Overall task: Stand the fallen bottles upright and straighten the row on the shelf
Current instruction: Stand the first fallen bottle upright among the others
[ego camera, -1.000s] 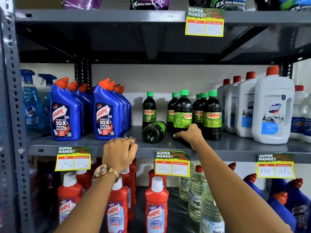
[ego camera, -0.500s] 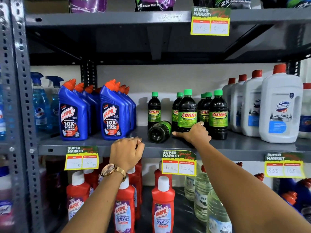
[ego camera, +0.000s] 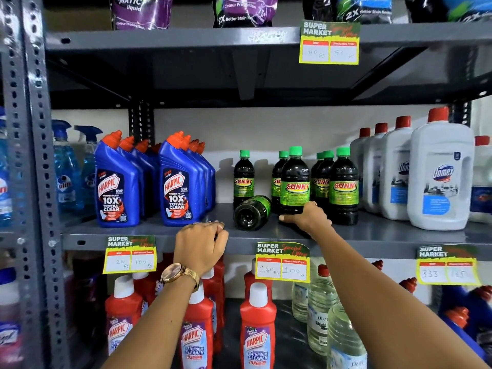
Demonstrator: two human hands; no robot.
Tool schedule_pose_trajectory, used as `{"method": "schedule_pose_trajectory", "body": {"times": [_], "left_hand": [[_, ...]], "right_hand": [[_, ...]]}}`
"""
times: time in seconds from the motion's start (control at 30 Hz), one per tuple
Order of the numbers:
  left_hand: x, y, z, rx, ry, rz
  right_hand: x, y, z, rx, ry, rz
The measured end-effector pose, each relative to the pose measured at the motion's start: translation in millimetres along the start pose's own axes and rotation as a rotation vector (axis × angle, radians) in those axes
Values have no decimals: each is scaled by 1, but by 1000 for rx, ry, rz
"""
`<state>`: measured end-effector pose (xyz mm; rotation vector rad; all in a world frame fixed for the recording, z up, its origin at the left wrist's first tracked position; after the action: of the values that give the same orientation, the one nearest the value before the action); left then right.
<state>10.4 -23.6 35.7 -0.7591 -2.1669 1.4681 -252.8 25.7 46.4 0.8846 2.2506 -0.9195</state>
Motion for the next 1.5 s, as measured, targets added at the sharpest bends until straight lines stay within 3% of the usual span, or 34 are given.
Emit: {"method": "schedule_pose_trajectory", "body": {"times": [0.3, 0.4, 0.47, 0.5, 0.57, 0.7, 0.8, 0.93, 1.0, 1.13, 1.23, 1.43, 1.5], "left_hand": [[1, -1, -3, 35, -33, 22], [1, -1, -3, 42, -24, 28], [1, -1, -3, 36, -26, 22], [1, -1, -3, 40, -30, 25], [2, 0, -5, 63, -32, 33], [2, -1, -7, 64, -10, 43], [3, -1, -7, 57, -1, 55], [3, -1, -7, 61, 16, 68], [3, -1, -7, 70, 33, 65], [3, -1, -6, 92, 14, 77], [2, -1, -4, 104, 5, 81], [2, -2, -3, 135, -28, 89], [3, -2, -4, 130, -29, 87]], "right_hand": [[-3, 5, -4, 16, 3, 9], [-8, 20, -28, 293, -113, -28], [-18, 38, -43, 508, -229, -205], [-23, 47, -43, 497, -294, -278], [-32, 58, -28, 300, -331, -284], [-55, 49, 1, -53, -82, -84], [-70, 41, 23, -338, -57, 78], [-83, 31, 50, -546, -14, 138], [-88, 28, 59, -573, -41, 144], [-82, 28, 64, -426, -250, 143], [-73, 33, 51, -224, -346, 61], [-86, 47, 29, 158, -104, -305], [-93, 49, 32, 159, -49, -384]]}}
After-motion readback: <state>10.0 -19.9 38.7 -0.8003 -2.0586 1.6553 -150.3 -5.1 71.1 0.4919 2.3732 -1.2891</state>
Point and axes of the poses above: each hand's wrist, its own y-axis away from the middle knuckle, its own z-axis out of the palm, x = y × z, the point moved 7 cm from there along -y, towards the middle knuckle, and after that the axes turned 9 degrees about x, right-handed, at the moved point
